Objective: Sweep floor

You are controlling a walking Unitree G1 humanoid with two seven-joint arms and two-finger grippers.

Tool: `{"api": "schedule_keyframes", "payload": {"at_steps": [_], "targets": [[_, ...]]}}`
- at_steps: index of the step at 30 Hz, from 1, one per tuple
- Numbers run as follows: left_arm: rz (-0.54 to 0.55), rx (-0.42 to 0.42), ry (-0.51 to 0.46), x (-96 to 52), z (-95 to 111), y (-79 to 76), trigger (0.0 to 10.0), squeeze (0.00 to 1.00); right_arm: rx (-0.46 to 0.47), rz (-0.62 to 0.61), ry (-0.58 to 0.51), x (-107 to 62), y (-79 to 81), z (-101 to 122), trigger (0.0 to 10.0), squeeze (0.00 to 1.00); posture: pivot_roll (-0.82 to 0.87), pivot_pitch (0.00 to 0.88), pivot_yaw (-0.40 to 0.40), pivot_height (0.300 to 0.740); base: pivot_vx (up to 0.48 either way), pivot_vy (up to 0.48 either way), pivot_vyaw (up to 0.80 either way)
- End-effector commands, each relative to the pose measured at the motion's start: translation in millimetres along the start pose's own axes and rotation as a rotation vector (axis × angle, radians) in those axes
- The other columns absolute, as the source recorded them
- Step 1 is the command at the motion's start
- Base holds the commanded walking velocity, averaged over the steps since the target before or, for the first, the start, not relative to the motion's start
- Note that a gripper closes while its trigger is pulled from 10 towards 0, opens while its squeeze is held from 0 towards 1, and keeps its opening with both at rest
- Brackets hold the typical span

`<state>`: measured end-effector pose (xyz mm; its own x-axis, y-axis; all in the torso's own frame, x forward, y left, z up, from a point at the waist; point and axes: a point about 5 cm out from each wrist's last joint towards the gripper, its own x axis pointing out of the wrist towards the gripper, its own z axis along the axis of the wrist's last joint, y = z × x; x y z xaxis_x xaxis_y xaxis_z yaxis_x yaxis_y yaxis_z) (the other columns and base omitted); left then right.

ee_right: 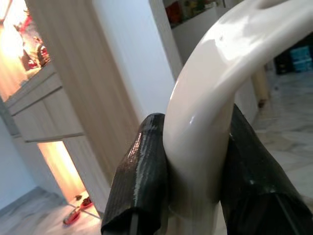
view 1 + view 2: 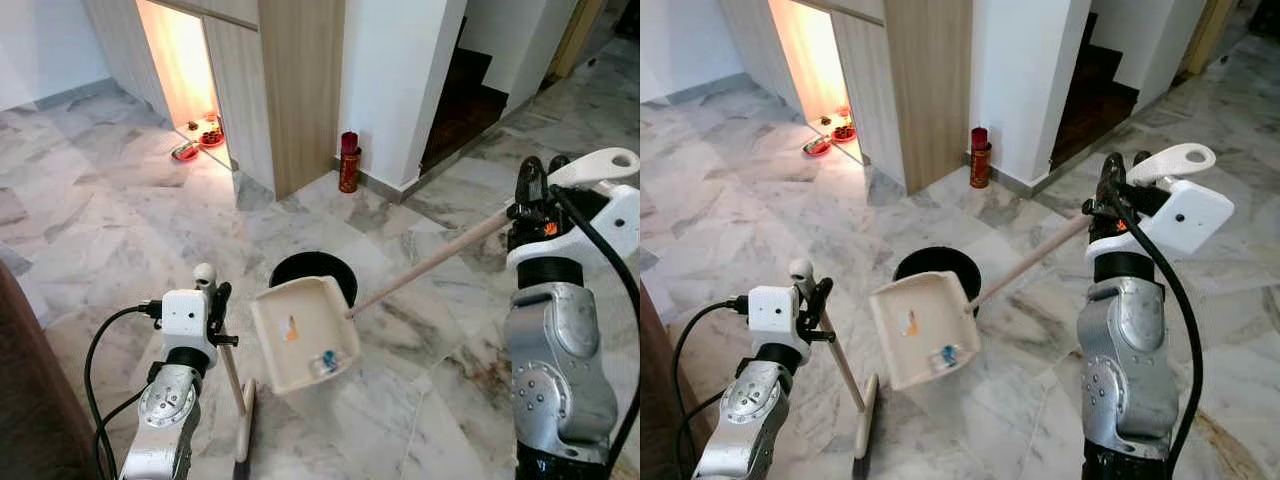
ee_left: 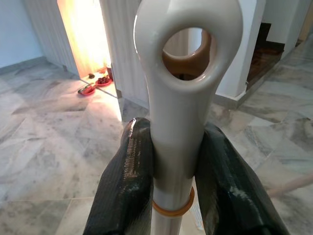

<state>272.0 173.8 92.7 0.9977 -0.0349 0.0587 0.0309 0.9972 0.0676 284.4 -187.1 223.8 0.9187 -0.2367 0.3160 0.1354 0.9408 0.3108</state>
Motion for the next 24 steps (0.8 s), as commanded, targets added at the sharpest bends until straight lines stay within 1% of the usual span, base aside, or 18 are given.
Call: {"api": "schedule_keyframes", "payload": {"at_steps": [1, 11, 18, 24], "targets": [[0.006, 0.006, -0.045, 4.8, 9.6, 0.4, 10.0, 0.0, 0.056, 0.028, -0.115, 6.3, 12.0, 20.3, 10.0, 0.0, 0.03, 0.0, 0.005, 0.74, 0.0, 0.0, 0.0], [0.013, 0.007, -0.044, 6.2, 10.1, 1.7, 10.0, 0.0, 0.057, 0.014, -0.162, 13.5, 12.9, 28.7, 10.0, 0.0, 0.04, 0.0, 0.006, 0.74, 0.0, 0.0, 0.0], [0.017, 0.017, -0.047, 5.5, 10.6, 2.8, 10.0, 0.0, 0.046, -0.034, -0.166, 14.6, 8.4, 25.8, 10.0, 0.0, 0.04, 0.0, 0.005, 0.74, 0.0, 0.0, 0.0], [0.014, 0.017, -0.046, 4.8, 10.1, 2.5, 10.0, 0.0, 0.055, -0.037, -0.165, 15.2, 7.7, 25.4, 10.0, 0.0, 0.04, 0.0, 0.007, 0.74, 0.0, 0.0, 0.0]]}}
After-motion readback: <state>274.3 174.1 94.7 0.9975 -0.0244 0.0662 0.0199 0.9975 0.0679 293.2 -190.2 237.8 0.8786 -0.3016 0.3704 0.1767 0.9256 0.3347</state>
